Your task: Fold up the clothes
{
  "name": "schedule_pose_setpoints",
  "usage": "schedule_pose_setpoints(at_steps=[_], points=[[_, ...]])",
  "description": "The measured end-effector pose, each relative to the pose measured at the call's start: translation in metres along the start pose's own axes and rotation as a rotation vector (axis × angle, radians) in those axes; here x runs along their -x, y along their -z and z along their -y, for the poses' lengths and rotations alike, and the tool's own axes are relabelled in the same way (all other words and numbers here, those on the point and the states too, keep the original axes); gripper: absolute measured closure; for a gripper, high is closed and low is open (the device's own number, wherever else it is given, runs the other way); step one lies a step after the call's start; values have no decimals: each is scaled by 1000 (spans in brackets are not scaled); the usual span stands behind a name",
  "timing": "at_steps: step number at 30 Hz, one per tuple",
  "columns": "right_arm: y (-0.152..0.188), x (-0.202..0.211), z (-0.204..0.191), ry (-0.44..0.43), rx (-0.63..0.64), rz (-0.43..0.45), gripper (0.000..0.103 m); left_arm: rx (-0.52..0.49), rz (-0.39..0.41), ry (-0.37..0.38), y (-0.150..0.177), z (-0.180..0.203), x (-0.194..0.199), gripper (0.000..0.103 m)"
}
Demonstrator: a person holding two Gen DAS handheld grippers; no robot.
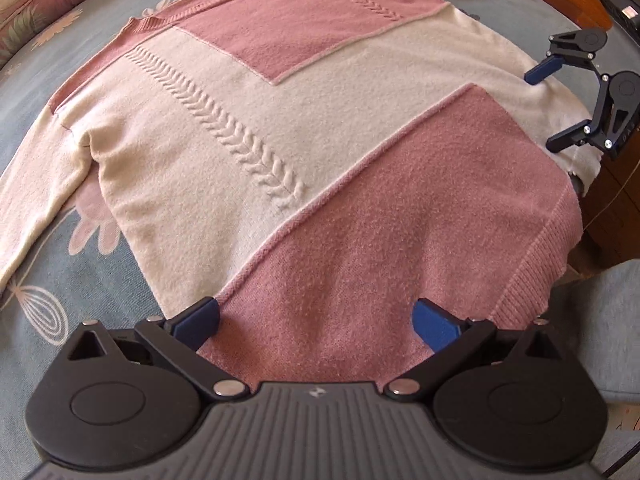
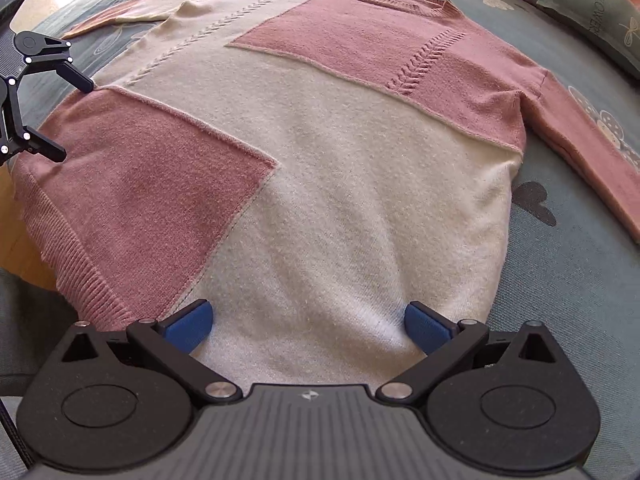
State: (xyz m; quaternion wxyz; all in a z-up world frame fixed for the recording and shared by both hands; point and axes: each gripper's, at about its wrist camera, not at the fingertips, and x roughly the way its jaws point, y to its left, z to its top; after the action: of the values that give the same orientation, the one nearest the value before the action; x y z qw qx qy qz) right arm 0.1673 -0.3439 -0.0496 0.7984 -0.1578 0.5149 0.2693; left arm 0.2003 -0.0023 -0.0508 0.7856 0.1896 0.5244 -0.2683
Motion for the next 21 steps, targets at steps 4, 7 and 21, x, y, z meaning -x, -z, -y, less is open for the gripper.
schedule_pose_setpoints(at_steps=[4,7,21], points=[[0,-1,0,5,-7,1,0,32,94,-57,-33,-15,0,1],[0,-1,2,1,-4,0,0,50,174,-98,-67,-31,-9,1],[1,0,0,7,-18,6,0,265,138,-96,-88,-72,-48,1]])
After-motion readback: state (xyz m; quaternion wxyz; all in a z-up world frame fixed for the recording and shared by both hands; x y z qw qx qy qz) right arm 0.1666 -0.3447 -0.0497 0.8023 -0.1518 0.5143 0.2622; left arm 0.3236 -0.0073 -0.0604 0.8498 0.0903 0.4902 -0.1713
